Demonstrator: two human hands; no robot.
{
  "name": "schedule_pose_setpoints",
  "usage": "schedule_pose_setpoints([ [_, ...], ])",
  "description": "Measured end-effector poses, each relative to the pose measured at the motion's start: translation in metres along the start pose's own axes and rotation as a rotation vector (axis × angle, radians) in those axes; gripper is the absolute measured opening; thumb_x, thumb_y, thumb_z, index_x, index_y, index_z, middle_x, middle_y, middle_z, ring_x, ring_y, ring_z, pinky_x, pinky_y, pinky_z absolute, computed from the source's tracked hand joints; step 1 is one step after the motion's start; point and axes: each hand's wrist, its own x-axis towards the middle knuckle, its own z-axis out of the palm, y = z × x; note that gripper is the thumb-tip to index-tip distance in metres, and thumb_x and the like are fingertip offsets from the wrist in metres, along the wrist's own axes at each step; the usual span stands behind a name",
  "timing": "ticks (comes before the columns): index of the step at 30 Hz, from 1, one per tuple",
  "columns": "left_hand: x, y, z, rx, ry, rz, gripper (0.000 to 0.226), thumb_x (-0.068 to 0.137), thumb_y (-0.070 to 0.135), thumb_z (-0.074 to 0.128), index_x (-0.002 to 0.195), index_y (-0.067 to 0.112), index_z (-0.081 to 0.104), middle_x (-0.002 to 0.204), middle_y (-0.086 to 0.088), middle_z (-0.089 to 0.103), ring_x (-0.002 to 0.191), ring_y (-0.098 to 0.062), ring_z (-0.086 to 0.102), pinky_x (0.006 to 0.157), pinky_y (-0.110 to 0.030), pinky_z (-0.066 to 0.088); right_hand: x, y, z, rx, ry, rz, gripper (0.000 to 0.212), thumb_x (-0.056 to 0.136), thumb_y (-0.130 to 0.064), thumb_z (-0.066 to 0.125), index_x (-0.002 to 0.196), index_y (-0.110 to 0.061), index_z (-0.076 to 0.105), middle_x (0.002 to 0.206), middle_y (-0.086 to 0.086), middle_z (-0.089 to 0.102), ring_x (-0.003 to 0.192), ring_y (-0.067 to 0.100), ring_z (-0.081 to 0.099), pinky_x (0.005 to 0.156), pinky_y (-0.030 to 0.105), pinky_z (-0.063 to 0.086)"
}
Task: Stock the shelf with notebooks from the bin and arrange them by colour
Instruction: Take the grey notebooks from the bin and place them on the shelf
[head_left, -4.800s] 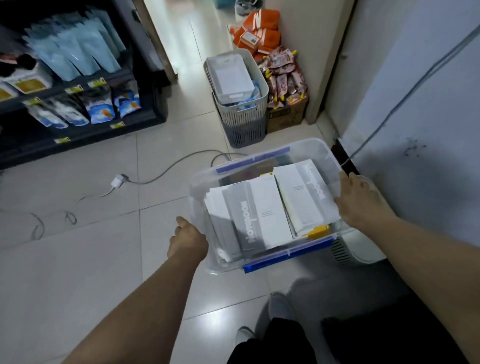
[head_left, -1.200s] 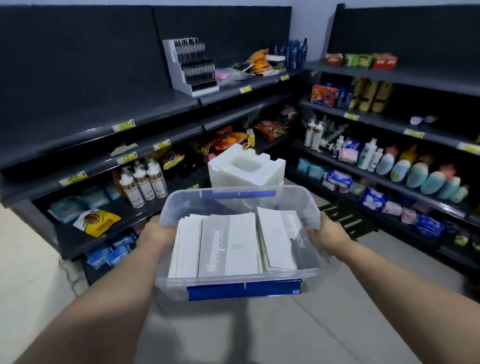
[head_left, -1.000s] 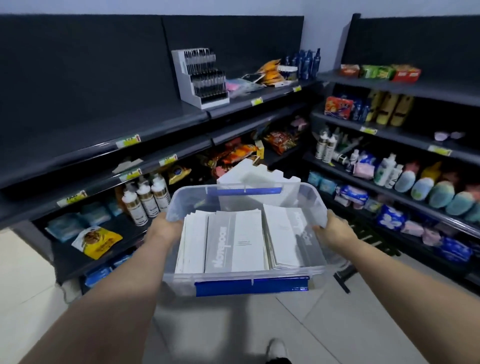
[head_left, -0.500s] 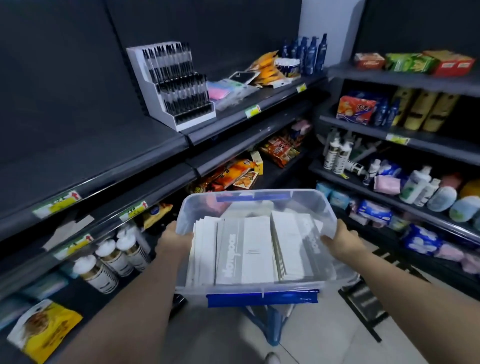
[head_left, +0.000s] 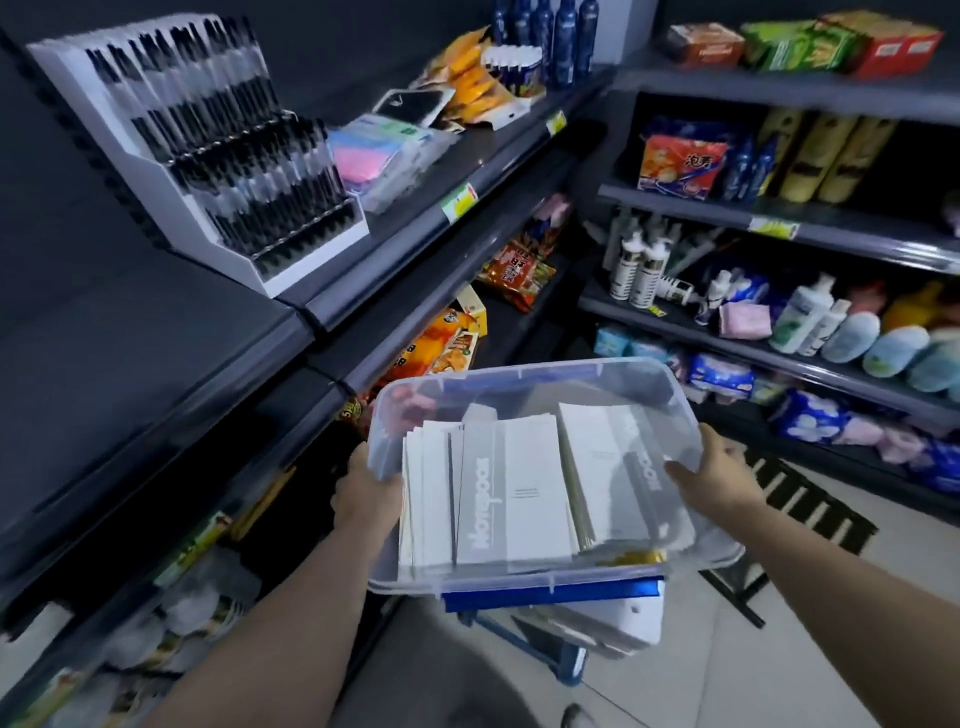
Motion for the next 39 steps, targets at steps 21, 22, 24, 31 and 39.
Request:
schedule_pose_setpoints([
  [21, -0.022, 0.040, -0.011, 0.444, -0.017, 0.358, 0.047, 0.095, 0.024, 0.051, 0.142, 0.024, 0.043, 0.144, -0.001, 0.045, 0.132, -0.027, 0.036, 0.100, -0.042, 0.043, -0.005, -0.049, 0.042, -0.534, -0.093, -0.579, 0.054, 0.097, -0.030, 0.042, 0.148, -0.023, 0.026, 0.157, 0.000, 0.022, 0.147, 0.018, 0.015, 0.117, 0.037, 0.017],
  [22, -0.022, 0.042, -0.006, 0.423, -0.045, 0.359, 0.046, 0.096, 0.023, 0.051, 0.141, 0.022, 0.045, 0.143, -0.001, 0.048, 0.131, -0.026, 0.040, 0.101, -0.040, 0.043, -0.003, -0.050, 0.042, -0.530, -0.102, -0.583, 0.054, 0.097, -0.030, 0.042, 0.148, -0.023, 0.026, 0.157, 0.000, 0.022, 0.147, 0.018, 0.015, 0.117, 0.037, 0.017],
  [24, -0.023, 0.046, 0.006, 0.365, -0.145, 0.335, 0.043, 0.097, 0.020, 0.052, 0.139, 0.017, 0.048, 0.140, -0.003, 0.053, 0.128, -0.023, 0.049, 0.101, -0.034, 0.044, 0.003, -0.049, 0.042, -0.522, -0.118, -0.582, 0.054, 0.097, -0.031, 0.043, 0.148, -0.022, 0.027, 0.157, 0.001, 0.022, 0.146, 0.018, 0.016, 0.117, 0.037, 0.018],
  [31, -0.034, 0.059, 0.046, 0.494, -0.259, 0.221, 0.038, 0.092, 0.015, 0.045, 0.127, 0.003, 0.049, 0.129, -0.014, 0.055, 0.116, -0.032, 0.055, 0.089, -0.039, 0.048, 0.014, -0.030, 0.040, -0.521, -0.182, -0.561, 0.055, 0.097, -0.031, 0.042, 0.148, -0.018, 0.024, 0.157, 0.004, 0.021, 0.145, 0.020, 0.017, 0.116, 0.037, 0.020],
  [39, -0.038, 0.064, 0.069, 0.501, -0.257, -0.038, 0.044, 0.090, 0.016, 0.052, 0.131, 0.004, 0.041, 0.130, -0.013, 0.053, 0.110, -0.031, 0.060, 0.080, -0.035, 0.048, 0.017, -0.014, 0.043, -0.463, -0.296, -0.546, 0.061, 0.097, -0.033, 0.043, 0.150, -0.020, 0.016, 0.159, 0.000, 0.015, 0.144, 0.021, 0.020, 0.115, 0.036, 0.024],
])
